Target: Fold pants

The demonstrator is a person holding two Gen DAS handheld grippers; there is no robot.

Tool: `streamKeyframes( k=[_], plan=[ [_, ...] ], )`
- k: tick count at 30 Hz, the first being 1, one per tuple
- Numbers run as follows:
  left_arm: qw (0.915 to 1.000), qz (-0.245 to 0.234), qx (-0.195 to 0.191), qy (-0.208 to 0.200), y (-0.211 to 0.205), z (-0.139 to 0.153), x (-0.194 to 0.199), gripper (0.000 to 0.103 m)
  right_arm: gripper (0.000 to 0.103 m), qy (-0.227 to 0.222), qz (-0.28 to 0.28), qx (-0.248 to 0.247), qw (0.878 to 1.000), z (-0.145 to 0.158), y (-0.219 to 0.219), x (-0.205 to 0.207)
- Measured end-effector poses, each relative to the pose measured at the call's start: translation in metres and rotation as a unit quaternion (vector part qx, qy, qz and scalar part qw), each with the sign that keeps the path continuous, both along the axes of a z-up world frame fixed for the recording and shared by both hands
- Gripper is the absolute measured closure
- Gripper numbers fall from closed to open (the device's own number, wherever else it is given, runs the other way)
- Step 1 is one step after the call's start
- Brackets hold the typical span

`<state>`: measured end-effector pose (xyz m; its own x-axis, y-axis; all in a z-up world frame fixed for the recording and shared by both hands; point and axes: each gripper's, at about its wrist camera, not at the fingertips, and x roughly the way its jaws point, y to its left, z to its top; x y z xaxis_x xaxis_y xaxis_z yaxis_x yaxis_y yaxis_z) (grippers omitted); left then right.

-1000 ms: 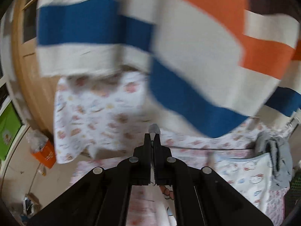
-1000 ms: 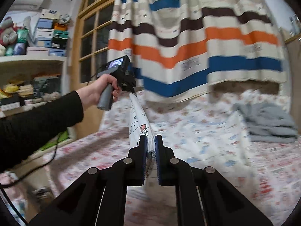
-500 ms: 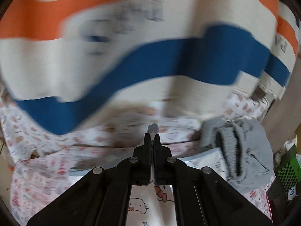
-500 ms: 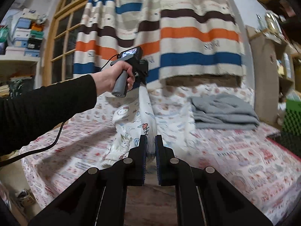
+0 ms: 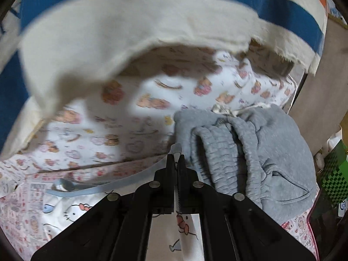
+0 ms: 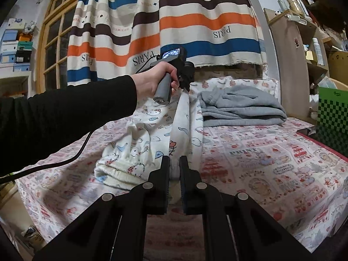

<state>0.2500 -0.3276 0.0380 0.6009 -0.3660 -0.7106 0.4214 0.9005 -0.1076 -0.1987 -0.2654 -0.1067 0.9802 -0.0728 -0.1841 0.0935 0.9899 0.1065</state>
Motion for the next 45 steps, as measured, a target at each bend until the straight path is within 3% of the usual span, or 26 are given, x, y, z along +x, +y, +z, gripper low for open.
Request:
streamKeyframes(
  k=[6,7,10,11,12,14,16,21,24,31,33,37,42,45],
  plan=[
    [0.9995,-0.019,0.006,0.026,-0.023,-0.019,0.005,0.101,0.094,0.009,-0.003,-0.002,1.000,-0.002,-0.003,0.002],
    [0.9994,-0.018,0.007,0.028,-0.025,-0.020,0.005,0.097,0.094,0.009,-0.006,0.000,1.000,-0.002,-0.005,0.002],
    [0.9997,-0.004,0.001,0.025,-0.018,-0.015,0.003,0.058,0.086,0.018,-0.007,0.013,1.000,-0.002,-0.011,0.003],
    [0.9999,0.004,0.000,0.010,-0.012,-0.010,0.001,0.050,0.081,0.023,-0.010,0.018,1.000,-0.001,-0.015,0.004],
    [1.0000,0.002,-0.006,-0.001,-0.006,-0.005,-0.002,0.049,0.077,0.024,-0.012,0.021,0.999,0.000,-0.017,0.004],
    [0.9997,-0.004,-0.013,-0.019,0.008,0.007,-0.007,0.049,0.061,0.019,-0.021,0.025,0.999,0.001,-0.021,0.004],
    [0.9991,-0.001,-0.005,-0.041,0.024,0.020,-0.019,0.049,0.054,0.012,-0.034,0.027,0.999,0.005,-0.026,0.002],
    [0.9903,0.032,0.010,-0.135,0.085,0.048,-0.087,0.048,0.054,0.000,-0.039,0.022,0.999,0.018,-0.036,0.003],
    [0.9859,0.043,0.000,-0.162,0.125,0.053,-0.135,0.048,0.054,-0.019,-0.015,0.019,1.000,0.026,-0.039,-0.001],
    [0.9855,0.067,0.001,-0.156,0.197,0.019,-0.237,0.048,0.053,-0.033,0.008,0.026,0.999,0.035,-0.042,-0.003],
    [0.9870,0.047,-0.008,-0.153,0.209,0.007,-0.271,0.048,0.053,-0.024,0.001,0.035,0.999,0.034,-0.043,-0.001],
    [0.9831,0.052,-0.005,-0.176,0.210,-0.017,-0.327,0.048,0.053,-0.024,-0.010,0.016,1.000,0.037,-0.032,-0.003],
    [0.9898,0.038,-0.017,-0.136,0.198,-0.050,-0.335,0.050,0.053,-0.003,0.028,0.018,0.999,0.035,-0.021,0.004],
    [0.9944,0.032,-0.018,-0.099,0.191,-0.064,-0.320,0.057,0.053,0.013,0.034,0.033,0.999,0.031,-0.022,0.011]
  ],
)
